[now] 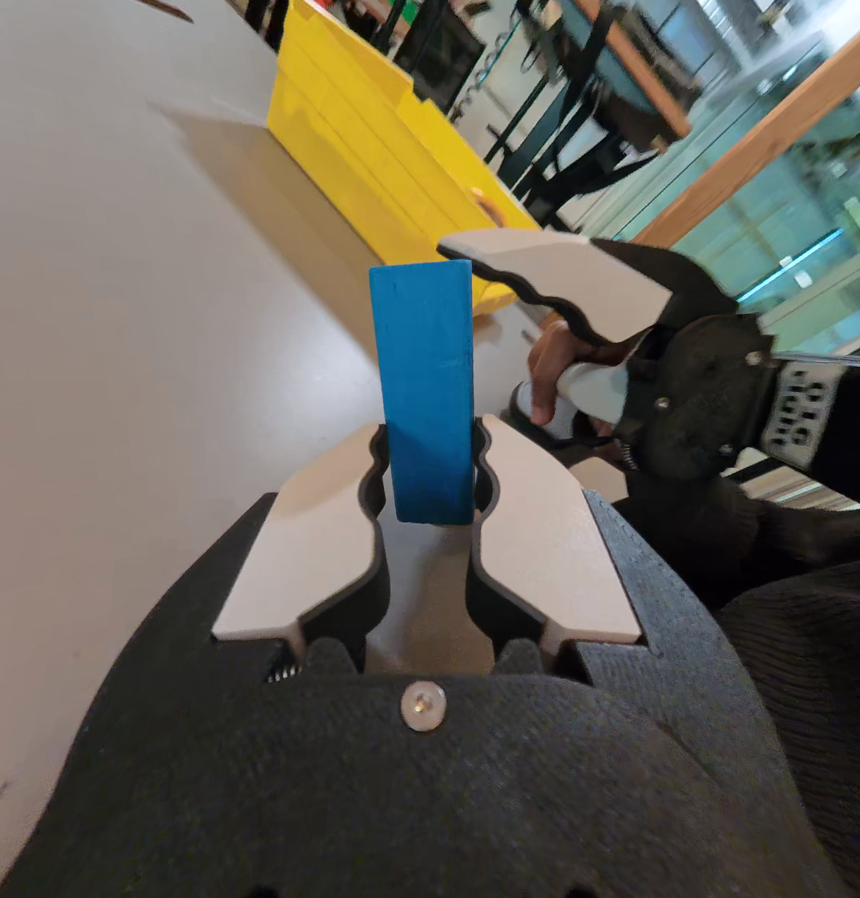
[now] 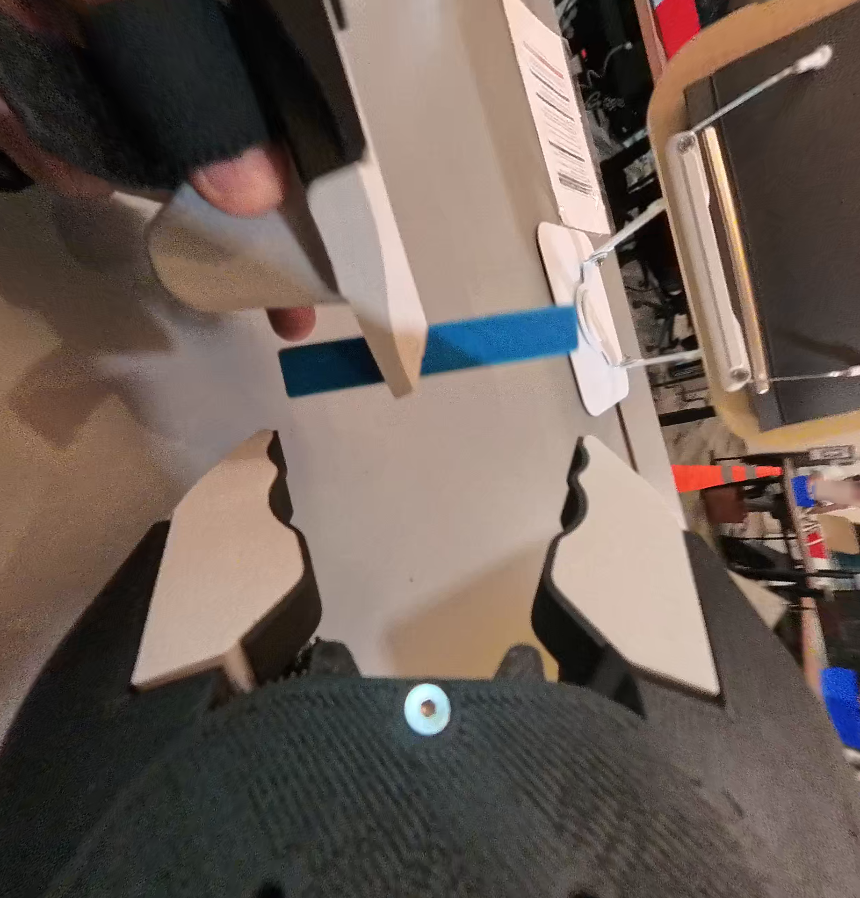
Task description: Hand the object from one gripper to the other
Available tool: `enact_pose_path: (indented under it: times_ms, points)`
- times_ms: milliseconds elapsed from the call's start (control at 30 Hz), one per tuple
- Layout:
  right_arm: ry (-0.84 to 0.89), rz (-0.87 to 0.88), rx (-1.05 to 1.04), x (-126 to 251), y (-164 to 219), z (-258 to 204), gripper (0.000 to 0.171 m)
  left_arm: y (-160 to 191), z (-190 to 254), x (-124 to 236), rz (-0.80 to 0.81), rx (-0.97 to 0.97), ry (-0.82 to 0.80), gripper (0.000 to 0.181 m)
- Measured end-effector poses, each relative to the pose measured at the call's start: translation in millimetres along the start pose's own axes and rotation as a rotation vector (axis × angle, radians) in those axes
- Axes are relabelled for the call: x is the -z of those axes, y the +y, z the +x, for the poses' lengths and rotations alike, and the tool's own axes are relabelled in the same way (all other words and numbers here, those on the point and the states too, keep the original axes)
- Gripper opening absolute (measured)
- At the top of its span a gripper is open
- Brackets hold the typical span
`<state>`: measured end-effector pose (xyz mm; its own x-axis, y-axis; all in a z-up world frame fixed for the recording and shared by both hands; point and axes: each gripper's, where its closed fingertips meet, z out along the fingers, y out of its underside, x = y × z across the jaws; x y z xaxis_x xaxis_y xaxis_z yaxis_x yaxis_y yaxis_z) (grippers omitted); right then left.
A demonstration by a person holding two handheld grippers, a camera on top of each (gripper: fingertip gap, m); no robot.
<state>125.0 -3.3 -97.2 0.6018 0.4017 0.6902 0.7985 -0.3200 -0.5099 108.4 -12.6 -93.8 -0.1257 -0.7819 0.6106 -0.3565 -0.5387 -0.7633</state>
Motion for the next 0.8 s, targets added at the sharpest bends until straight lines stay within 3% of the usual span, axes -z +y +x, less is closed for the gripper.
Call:
enact_pose_path:
  times_ms: [233, 433, 633, 800]
  points:
    - [-0.096, 0.151, -0.487, 11.5, 8.9, 29.5, 0.090, -28.4, 6.2, 20.0, 0.176, 0.240, 0.298, 0.033]
    - [-0.257, 0.429, -0.816, 32.7, -17.6, 41.7, 0.074, -53.5, 39.9, 45.2, 0.331, 0.301, 0.622, 0.033]
    - [-0.549, 0.792, -1.131, 64.3, -52.3, 49.7, 0.057, -46.6, 75.8, 51.7, 0.288, 0.212, 0.793, 0.033]
    - [-0.913, 1.049, -1.426, 84.9, -64.4, 56.0, 0.051, -35.2, 99.6, 50.1, 0.252, 0.193, 0.921, 0.035]
